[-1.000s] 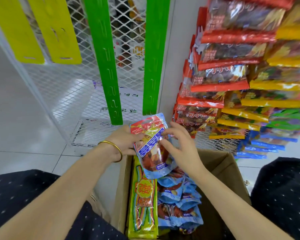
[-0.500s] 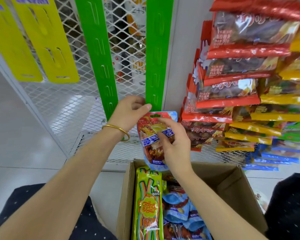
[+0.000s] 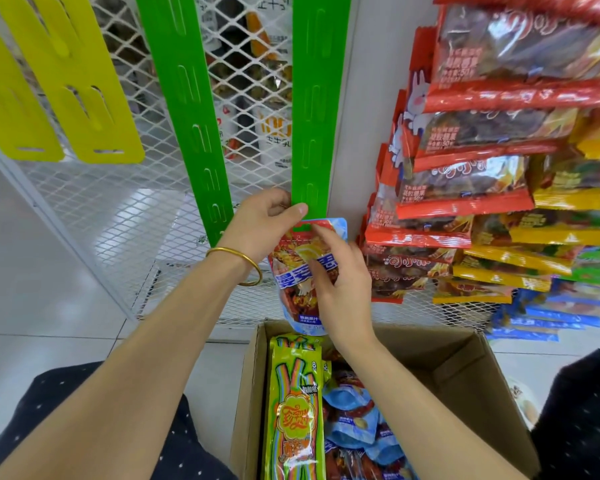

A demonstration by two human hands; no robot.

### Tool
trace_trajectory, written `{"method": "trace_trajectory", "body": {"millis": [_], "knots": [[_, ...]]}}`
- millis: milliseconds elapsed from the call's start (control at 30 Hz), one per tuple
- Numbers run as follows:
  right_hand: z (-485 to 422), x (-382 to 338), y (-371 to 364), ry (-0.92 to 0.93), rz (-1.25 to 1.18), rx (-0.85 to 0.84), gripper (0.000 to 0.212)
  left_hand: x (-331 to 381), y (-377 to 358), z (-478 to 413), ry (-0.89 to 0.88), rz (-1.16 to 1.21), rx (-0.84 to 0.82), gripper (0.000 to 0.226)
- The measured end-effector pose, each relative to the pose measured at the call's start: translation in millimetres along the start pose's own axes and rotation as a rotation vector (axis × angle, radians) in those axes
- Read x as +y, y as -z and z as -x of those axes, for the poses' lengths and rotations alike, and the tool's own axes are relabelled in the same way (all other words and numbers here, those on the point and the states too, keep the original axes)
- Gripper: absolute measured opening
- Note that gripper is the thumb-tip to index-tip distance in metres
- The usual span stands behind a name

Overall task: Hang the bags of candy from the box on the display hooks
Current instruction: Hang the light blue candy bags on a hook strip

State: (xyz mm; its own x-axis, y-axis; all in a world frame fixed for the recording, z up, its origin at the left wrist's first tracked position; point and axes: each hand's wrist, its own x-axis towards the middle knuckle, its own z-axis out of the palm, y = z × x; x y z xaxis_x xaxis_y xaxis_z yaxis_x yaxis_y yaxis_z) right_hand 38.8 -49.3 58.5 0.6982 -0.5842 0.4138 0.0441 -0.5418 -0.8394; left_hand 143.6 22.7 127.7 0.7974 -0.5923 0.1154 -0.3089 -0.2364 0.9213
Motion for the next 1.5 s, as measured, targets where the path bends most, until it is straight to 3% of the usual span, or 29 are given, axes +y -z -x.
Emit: {"method": "trace_trajectory", "body": {"millis": [167, 433, 667, 733, 800, 900, 1000, 1100, 1167, 1333, 1400, 1500], "knots": [[5.4, 10.2, -1.5, -0.002, -0.006, 0.000, 0.044, -3.9, -3.0, 2.5, -0.019, -0.052, 0.006, 0.027], [8.6, 28.6, -4.9, 0.020, 0.020, 0.031, 0.042, -11.3, -11.1, 3.5, -0.041, -0.067, 0.041, 0.022], [20.0, 38.9, 1.9, 0.051, 0.020, -0.035, 0.058, -18.6, -14.1, 9.4, -0.096, -0.107, 0.095, 0.007], [26.8, 42.5, 7.9, 0.085, 0.030, -0.023, 0.064, -23.6, -14.5, 16.6, -0.101, -0.157, 0.118, 0.019], [37.8, 48.1, 18.5, 0.096, 0.037, -0.011, 0.066, -29.0, -15.2, 27.8, -0.133, -0.251, 0.206, 0.030], [57.1, 66.1, 42.3, 0.086, 0.094, -0.014, 0.056, -31.4, -22.9, 54.5, -0.230, -0.309, 0.382, 0.028], [72.9, 106.1, 60.7, -0.126, 0.178, -0.032, 0.045, -38.3, -45.0, 81.1, -0.275, -0.320, 0.217, 0.027], [98.3, 160.0, 68.7, -0.495, 0.339, -0.147, 0.032, -62.5, -72.8, 94.8, -0.157, -0.327, -0.056, 0.029], [117.1, 187.4, 67.2, -0.597, 0.384, -0.287, 0.028, -76.9, -86.6, 97.4, -0.060, -0.308, -0.164, 0.028], [128.5, 216.4, 32.8, -0.510, 0.592, -0.767, 0.057, -89.6, -96.5, 87.6, 0.093, -0.280, -0.245, 0.023], [129.1, 221.3, 24.1, -0.469, 0.713, -0.828, 0.052, -93.4, -96.9, 84.2, 0.130, -0.273, -0.263, 0.022], [130.8, 222.6, 23.6, -0.356, 0.894, -0.836, 0.027, -97.1, -97.4, 82.3, 0.186, -0.268, -0.298, 0.019]]}}
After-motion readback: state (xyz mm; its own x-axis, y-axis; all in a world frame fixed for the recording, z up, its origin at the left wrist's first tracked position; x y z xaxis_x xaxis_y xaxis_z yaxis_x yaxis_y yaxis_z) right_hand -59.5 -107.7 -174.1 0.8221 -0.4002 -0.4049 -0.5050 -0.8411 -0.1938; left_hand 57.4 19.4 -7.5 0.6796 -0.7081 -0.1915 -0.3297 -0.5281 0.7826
